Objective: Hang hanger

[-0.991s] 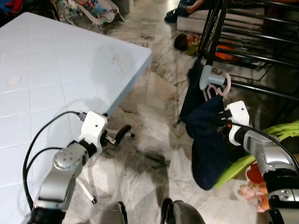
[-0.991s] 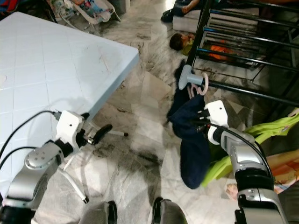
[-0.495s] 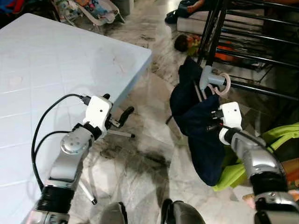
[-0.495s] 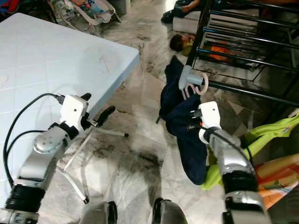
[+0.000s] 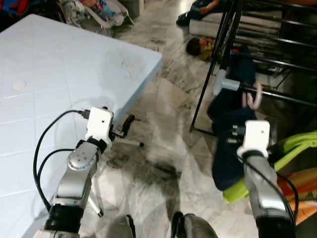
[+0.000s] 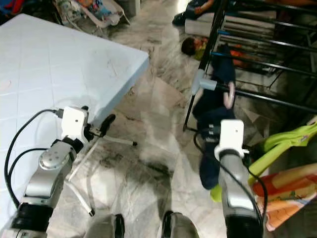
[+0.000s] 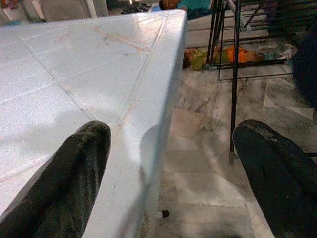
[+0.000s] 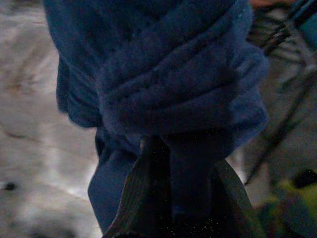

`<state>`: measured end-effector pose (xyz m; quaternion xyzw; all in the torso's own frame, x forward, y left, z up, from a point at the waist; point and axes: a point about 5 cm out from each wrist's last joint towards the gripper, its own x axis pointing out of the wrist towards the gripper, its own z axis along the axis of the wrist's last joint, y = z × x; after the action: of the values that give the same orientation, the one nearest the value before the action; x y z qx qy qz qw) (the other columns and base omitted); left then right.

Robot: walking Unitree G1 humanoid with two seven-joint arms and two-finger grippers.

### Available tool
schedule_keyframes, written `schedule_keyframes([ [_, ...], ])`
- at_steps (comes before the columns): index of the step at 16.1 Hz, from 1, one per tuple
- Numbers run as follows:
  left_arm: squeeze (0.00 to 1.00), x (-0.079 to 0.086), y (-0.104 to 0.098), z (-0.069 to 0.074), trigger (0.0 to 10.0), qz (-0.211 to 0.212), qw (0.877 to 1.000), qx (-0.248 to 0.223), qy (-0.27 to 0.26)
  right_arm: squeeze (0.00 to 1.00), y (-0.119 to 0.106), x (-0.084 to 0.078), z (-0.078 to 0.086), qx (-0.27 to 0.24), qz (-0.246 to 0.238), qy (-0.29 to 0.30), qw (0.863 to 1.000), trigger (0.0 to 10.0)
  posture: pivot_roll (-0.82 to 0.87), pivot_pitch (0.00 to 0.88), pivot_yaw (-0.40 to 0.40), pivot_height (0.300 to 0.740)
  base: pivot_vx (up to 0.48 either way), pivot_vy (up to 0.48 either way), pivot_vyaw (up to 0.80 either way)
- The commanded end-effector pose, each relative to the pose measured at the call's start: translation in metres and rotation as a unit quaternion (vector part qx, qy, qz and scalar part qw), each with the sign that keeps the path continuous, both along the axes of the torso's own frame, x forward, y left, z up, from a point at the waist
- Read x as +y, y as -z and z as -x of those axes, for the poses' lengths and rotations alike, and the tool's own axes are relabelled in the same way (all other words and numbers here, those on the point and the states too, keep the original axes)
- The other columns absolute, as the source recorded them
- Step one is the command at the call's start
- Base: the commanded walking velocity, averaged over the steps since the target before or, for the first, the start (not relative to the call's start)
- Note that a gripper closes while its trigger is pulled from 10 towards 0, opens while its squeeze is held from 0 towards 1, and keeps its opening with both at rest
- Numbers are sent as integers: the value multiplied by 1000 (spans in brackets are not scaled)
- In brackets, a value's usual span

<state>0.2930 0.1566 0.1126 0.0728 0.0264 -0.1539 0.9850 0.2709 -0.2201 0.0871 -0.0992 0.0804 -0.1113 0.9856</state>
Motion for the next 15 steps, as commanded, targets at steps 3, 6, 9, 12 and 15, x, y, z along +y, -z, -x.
schedule_keyframes([
  [3,0,2,0,13,10000,-5,1000,9,19,0,-25,9,13,-73,53,-8,996,0,-7,118,20,740,0,0,0],
  [6,0,5,1,15,10000,-5,1000,14,4,0,4,6,26,24,12,6,1000,10000,3,118,16,740,0,0,0],
  [9,0,4,0,19,10000,-6,1000,13,8,0,24,4,50,111,-10,20,994,10000,1,118,12,740,0,0,0],
  [12,0,0,1,18,10000,-9,1000,14,20,0,37,-2,62,167,0,22,986,10000,-5,124,13,740,0,0,0],
  [15,0,-4,1,19,10000,-14,999,17,44,0,14,-15,46,132,77,22,988,10000,-7,119,15,740,0,0,0],
])
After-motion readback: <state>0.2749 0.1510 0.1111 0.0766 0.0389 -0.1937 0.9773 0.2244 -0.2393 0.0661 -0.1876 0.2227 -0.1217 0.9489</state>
